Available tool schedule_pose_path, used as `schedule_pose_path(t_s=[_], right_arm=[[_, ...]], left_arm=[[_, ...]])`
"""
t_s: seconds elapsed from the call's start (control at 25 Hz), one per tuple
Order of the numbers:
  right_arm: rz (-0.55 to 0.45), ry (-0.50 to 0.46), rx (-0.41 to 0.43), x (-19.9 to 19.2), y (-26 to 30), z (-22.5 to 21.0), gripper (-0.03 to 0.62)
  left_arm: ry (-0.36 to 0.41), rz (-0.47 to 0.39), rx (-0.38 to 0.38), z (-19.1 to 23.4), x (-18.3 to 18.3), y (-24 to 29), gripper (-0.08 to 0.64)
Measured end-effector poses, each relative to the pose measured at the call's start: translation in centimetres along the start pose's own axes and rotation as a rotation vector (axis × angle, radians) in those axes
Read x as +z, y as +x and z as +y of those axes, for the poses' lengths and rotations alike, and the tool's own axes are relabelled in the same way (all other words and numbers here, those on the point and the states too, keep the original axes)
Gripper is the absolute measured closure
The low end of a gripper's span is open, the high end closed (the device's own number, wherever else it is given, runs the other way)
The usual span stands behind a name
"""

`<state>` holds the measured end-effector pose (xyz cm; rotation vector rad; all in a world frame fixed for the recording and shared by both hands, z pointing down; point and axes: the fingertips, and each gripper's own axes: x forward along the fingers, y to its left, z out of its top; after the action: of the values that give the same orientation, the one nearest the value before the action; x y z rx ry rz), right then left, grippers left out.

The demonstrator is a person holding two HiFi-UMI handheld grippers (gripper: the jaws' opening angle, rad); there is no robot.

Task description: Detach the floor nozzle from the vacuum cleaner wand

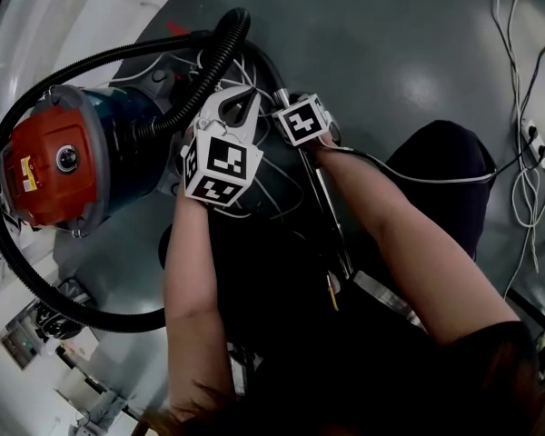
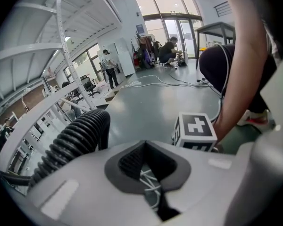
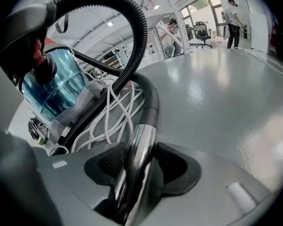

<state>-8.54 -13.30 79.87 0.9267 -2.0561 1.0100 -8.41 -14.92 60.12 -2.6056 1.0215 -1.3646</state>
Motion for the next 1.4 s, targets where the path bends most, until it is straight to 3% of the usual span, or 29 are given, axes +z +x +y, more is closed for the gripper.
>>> schedule_pose_path(t_s=[0.2, 0.44, 0.64, 0.8, 1.0, 1.4], right_arm=[[-0.005, 0.023, -0.028, 0.2, -1.0, -1.8, 0.371], [-0.039, 0.121, -0.127, 0.4, -3.2, -7.7, 0.372], [0.010, 0.023, -0.135, 0.3, -2.9, -7.6, 0.355], [0.062, -0.011, -0.202, 0.4, -2.5, -7.8, 0.366], [-0.010, 0.113, -0.179, 1.4, -4.0, -8.8, 0.411], [-0.195, 0.214, -0.162, 4.0, -11.8, -10.8, 0.423]], left_arm=[[-0.002, -0.006, -0.001, 0.1, 0.1, 0.0, 0.552], [-0.062, -0.012, 0.002, 0.6, 0.5, 0.4, 0.552], [-0.124, -0.026, -0.001, 0.7, 0.9, 0.4, 0.552], [-0.166, -0.046, -0.011, 0.4, 1.4, 0.5, 0.552], [-0.211, -0.058, 0.009, 0.8, 1.8, 1.1, 0.552], [-0.536, -0.167, -0.013, 1.3, 6.9, 5.1, 0.549]])
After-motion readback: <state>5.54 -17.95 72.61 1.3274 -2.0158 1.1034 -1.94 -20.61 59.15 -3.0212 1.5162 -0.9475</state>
